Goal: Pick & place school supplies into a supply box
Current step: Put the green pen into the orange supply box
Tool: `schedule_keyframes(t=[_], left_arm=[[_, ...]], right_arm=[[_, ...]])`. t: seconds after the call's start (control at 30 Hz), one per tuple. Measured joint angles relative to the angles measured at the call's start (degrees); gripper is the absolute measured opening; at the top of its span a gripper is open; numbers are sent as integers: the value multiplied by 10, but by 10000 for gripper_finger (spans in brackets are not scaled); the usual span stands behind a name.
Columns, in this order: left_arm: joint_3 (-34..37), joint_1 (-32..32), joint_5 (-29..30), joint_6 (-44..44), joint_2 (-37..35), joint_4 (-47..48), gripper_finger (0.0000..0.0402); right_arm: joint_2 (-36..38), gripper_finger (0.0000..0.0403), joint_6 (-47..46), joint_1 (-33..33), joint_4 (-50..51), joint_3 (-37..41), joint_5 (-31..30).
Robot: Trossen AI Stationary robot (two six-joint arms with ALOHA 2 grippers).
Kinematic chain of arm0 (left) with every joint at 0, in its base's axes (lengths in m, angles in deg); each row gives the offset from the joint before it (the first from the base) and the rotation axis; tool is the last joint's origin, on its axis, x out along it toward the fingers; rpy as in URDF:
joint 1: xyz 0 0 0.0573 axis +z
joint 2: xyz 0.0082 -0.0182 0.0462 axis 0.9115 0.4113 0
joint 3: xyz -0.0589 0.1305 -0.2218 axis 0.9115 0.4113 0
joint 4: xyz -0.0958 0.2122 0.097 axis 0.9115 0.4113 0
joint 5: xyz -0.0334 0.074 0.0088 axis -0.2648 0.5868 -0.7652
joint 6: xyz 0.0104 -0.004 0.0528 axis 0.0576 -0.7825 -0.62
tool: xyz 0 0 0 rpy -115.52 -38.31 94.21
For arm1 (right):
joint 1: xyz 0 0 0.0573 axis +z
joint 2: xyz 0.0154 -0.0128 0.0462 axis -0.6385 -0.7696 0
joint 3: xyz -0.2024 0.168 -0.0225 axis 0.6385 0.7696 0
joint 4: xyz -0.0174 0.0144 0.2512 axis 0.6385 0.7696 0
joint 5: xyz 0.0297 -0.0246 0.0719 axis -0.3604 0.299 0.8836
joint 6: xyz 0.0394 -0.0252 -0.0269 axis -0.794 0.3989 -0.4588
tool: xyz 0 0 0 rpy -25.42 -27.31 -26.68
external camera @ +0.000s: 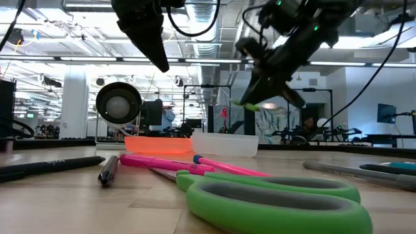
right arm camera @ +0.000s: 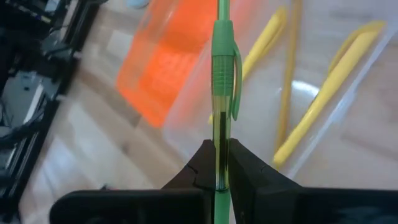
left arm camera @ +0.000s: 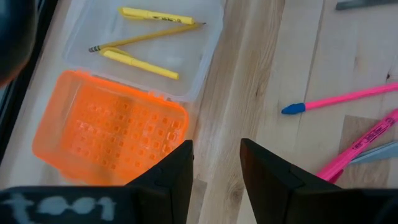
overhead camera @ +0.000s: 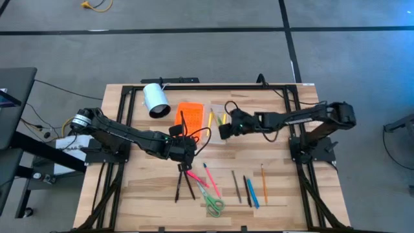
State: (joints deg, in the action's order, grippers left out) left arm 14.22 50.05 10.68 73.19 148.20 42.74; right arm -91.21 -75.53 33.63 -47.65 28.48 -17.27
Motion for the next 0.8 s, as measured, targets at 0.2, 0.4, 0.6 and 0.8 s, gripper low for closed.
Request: schedule_keyframes(t=[0.2, 0.4, 0.6, 0.8], left_arm=[[0, 0, 1, 10, 0, 0, 122], [0, 0, 8, 18, 0, 1, 122], [0, 0, 12, 21, 0, 1, 122], [0, 0, 21, 21, 0, 1, 122]], right_arm=[[-49, 9, 12, -45, -59, 1, 33], [-73, 15, 12, -61, -98, 0, 55], [-76, 15, 27, -61, -98, 0, 57], [-75, 33, 27, -67, -96, 0, 56]])
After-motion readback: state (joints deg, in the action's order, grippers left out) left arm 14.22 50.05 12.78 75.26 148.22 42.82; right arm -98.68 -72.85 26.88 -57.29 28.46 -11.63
